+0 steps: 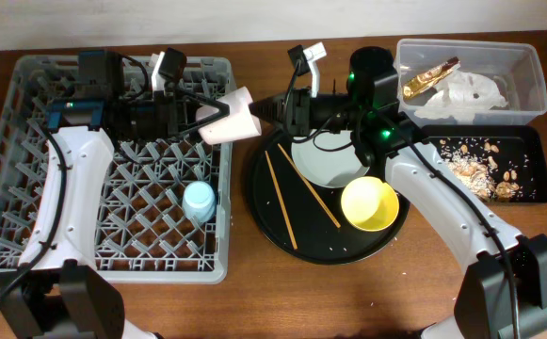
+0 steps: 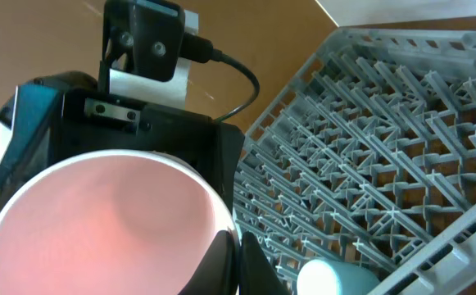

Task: Sort waste into correct bins and load items into the dishwasher rack
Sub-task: 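Pass the pink cup to the left gripper and set it in the rack, then reach the left gripper to the yellow bowl and grasp it, then place the yellow bowl upright at the back of the rack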

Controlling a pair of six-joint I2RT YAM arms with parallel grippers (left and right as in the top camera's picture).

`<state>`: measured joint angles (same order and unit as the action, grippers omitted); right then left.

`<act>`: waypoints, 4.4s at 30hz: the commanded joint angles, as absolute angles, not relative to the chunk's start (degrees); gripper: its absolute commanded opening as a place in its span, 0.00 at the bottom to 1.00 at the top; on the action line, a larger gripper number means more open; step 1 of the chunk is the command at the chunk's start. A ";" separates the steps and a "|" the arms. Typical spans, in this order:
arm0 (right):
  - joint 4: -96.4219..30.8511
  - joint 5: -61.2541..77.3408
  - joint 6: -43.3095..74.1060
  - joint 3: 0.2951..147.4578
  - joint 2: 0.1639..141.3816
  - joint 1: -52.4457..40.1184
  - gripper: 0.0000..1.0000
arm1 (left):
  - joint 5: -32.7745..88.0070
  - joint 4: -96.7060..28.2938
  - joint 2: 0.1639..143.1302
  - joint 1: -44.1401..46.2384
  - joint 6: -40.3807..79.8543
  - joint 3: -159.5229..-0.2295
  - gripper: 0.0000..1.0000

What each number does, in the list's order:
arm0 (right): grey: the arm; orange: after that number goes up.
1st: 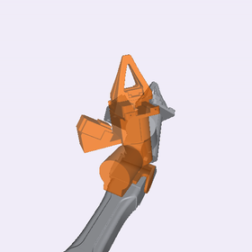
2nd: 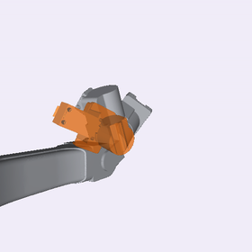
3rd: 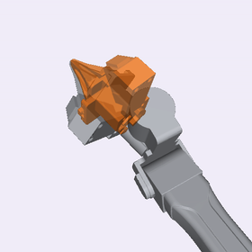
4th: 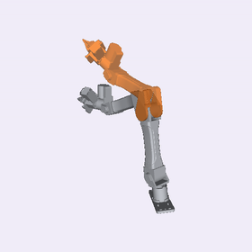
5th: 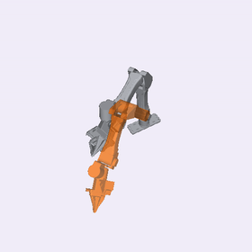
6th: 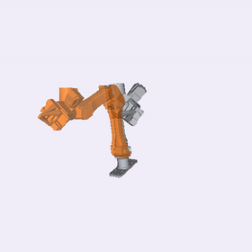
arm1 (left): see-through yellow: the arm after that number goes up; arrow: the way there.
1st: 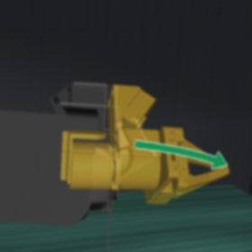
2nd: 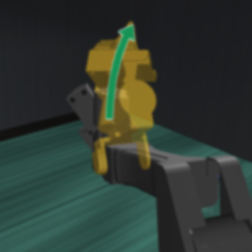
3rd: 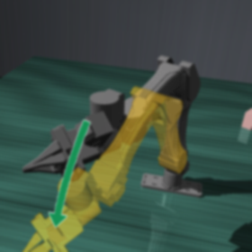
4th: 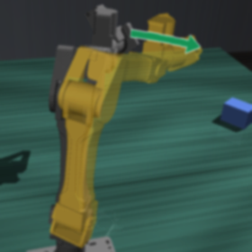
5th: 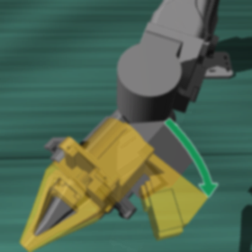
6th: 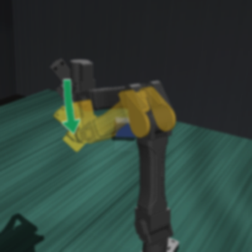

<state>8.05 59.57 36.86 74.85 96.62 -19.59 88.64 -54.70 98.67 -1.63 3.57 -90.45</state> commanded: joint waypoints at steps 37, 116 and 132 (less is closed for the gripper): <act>-36.42 17.30 23.97 75.53 97.25 -13.85 0.98 | -6.46 -76.29 108.27 11.99 11.07 -108.09 0.58; -64.99 8.38 24.47 75.66 68.75 18.39 0.99 | 5.19 -69.47 141.58 50.46 22.72 -126.89 0.01; -64.99 8.38 24.47 75.66 68.75 18.39 0.98 | -72.12 -82.24 134.37 24.18 20.97 -151.92 0.01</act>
<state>-64.97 8.45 24.05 75.64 68.71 18.02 -59.77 -82.70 130.13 24.64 21.43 -152.24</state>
